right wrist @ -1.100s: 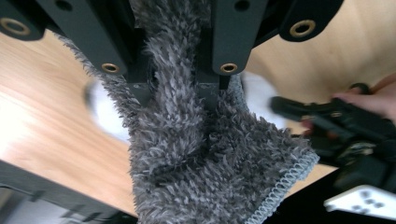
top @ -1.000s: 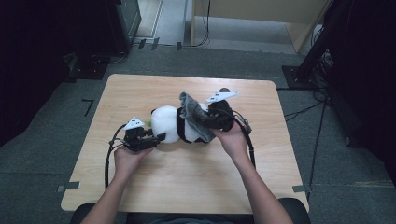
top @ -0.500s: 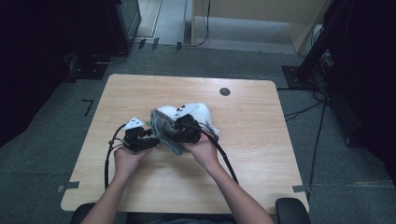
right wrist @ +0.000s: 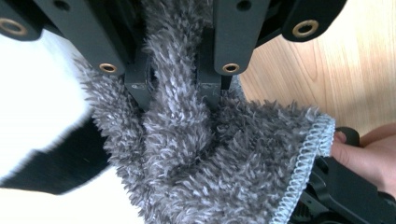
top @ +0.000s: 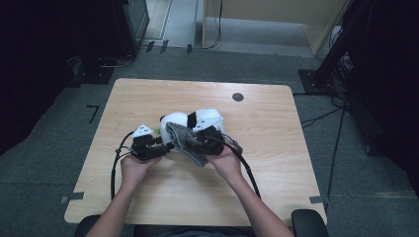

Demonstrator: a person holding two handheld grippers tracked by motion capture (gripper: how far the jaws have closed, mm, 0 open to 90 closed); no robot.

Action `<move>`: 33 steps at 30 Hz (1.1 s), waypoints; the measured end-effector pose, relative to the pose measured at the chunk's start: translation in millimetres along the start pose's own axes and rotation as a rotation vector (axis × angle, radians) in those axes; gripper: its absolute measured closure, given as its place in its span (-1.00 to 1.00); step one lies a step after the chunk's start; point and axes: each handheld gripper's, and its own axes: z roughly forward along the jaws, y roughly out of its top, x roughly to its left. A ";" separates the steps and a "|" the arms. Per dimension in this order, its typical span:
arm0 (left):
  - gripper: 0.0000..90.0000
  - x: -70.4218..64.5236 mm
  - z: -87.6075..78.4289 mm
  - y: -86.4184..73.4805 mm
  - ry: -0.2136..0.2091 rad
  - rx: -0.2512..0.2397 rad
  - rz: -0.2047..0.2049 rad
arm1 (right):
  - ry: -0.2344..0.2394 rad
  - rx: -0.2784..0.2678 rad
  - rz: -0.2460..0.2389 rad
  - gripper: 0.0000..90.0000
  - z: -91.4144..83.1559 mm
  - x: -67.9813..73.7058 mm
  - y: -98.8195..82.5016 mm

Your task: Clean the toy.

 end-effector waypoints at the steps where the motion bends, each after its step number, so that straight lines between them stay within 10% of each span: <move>1: 0.07 -0.1 0.1 0.0 -0.001 0.000 0.000 | -0.005 -0.001 -0.007 0.66 -3.0 -1.3 -1.6; 12: 0.08 1.4 0.2 1.1 -0.006 0.007 0.003 | -0.040 0.012 -0.024 0.63 -44.0 -16.9 -23.1; 24: 0.08 1.2 0.4 1.2 0.000 0.008 0.005 | -0.097 -0.022 0.080 0.65 -84.0 -56.6 -45.7; 33: 0.08 -1.7 0.3 2.1 0.007 0.006 0.005 | -0.008 -0.040 -0.003 0.67 -75.7 -18.3 -13.9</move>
